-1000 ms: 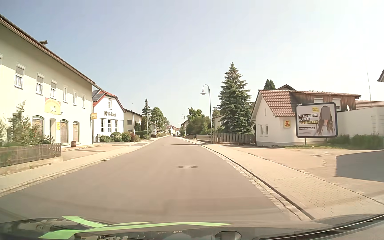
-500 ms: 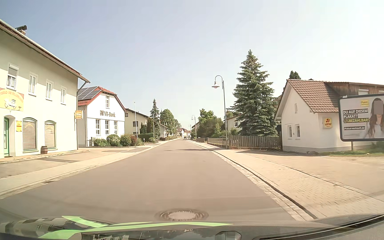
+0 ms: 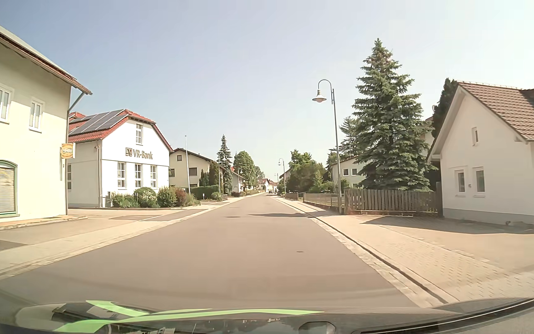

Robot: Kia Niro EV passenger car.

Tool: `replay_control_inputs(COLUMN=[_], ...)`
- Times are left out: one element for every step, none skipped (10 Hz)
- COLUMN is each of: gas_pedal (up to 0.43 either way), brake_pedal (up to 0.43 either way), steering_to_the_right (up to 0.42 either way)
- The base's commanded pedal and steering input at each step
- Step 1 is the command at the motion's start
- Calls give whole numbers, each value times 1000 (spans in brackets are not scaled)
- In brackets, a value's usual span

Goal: Follow the waypoints while adhering to traffic rules and regulations

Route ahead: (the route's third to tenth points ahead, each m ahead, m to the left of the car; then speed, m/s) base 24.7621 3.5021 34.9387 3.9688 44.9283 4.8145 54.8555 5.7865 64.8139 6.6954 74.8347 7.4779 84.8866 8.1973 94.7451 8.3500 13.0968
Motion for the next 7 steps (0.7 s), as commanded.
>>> replay_control_inputs(gas_pedal=[87, 87, 87, 87, 87, 87, 87], brake_pedal=[0, 0, 0, 0, 0, 0, 0], steering_to_the_right=[-22, -21, -21, -20, -19, -17, -15])
